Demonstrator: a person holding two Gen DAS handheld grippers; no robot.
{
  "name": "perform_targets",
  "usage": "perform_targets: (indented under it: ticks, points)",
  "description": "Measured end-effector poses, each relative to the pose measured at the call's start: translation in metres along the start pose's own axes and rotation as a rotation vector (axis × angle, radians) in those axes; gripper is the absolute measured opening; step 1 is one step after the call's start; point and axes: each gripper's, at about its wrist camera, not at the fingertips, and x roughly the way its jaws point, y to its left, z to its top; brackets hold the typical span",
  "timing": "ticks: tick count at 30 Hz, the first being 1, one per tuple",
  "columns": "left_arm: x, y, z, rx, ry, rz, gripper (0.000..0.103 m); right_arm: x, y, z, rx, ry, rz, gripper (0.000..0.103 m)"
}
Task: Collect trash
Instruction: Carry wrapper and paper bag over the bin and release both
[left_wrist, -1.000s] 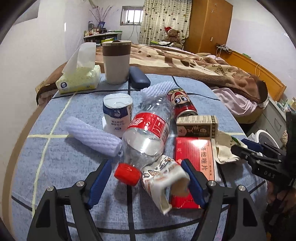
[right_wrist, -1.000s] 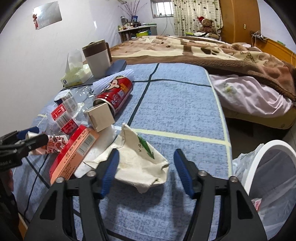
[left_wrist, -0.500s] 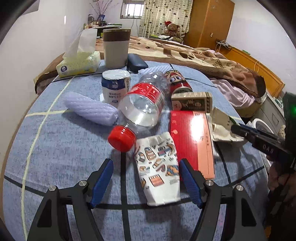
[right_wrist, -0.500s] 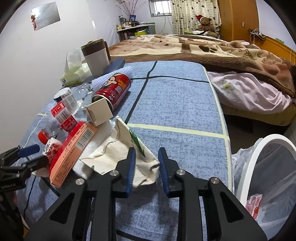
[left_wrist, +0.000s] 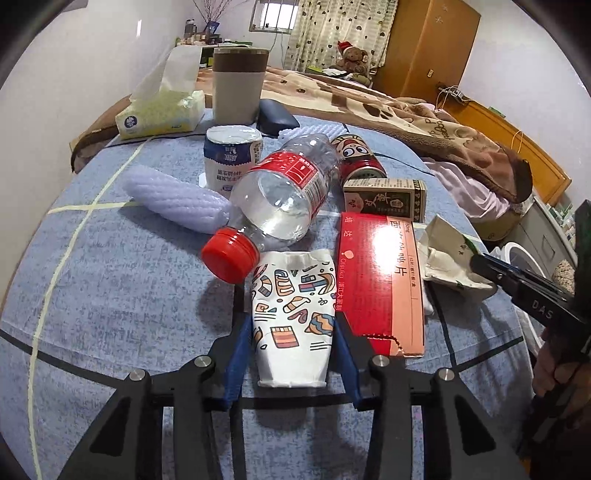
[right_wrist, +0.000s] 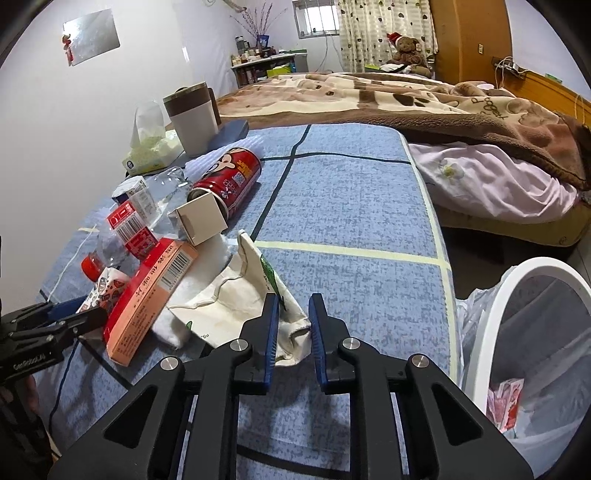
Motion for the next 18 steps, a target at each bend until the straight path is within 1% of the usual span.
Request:
perform_targets:
  ticks: [5, 12, 18]
  points:
    - [-0.004, -0.001, -0.002, -0.01, -0.019, 0.004, 0.043, -0.005, -0.002, -0.003, 0.013, -0.011, -0.003, 0.015]
    - [-0.022, -0.005, -0.003, -0.005, -0.064, 0.024, 0.043, -0.015, -0.006, -0.006, 0.038, -0.043, -0.009, 0.013]
    - [-0.04, -0.013, -0.002, 0.007, -0.107, 0.019, 0.043, -0.034, -0.01, -0.009, 0.058, -0.094, -0.013, 0.012]
